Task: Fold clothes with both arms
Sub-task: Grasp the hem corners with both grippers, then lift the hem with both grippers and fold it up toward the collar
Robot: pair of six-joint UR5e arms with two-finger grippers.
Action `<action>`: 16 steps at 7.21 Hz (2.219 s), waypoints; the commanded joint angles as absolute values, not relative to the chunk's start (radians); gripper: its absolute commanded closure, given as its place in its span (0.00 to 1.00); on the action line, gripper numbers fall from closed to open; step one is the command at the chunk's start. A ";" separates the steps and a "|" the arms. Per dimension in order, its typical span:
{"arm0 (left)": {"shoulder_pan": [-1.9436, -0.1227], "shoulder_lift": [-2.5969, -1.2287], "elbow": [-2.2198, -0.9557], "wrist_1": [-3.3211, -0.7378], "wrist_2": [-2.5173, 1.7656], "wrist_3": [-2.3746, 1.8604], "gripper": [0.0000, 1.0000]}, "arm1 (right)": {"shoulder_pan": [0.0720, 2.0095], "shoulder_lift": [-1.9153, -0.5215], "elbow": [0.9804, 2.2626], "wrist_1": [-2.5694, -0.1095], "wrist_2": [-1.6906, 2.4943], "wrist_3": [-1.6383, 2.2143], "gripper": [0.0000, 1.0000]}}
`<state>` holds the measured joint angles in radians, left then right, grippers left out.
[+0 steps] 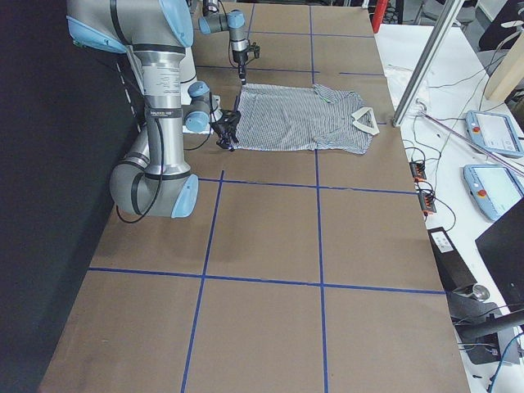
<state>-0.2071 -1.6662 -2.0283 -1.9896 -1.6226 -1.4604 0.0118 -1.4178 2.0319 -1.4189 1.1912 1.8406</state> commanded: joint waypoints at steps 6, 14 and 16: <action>-0.213 -1.669 -2.150 -1.930 -1.638 -1.457 1.00 | 0.020 -1.581 2.278 -1.456 1.236 1.853 1.00; -0.494 -2.018 -2.396 -1.236 -1.819 -1.182 1.00 | 0.223 -1.223 2.493 -1.963 1.408 1.730 1.00; -0.615 -2.088 -2.248 -1.281 -1.819 -1.115 1.00 | 0.457 -1.138 2.331 -1.939 1.578 1.614 1.00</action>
<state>-0.5434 -2.0507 -2.3351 -1.2508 -1.8185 -1.1576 0.3169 -1.1950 2.4250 -1.9524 1.4810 1.6835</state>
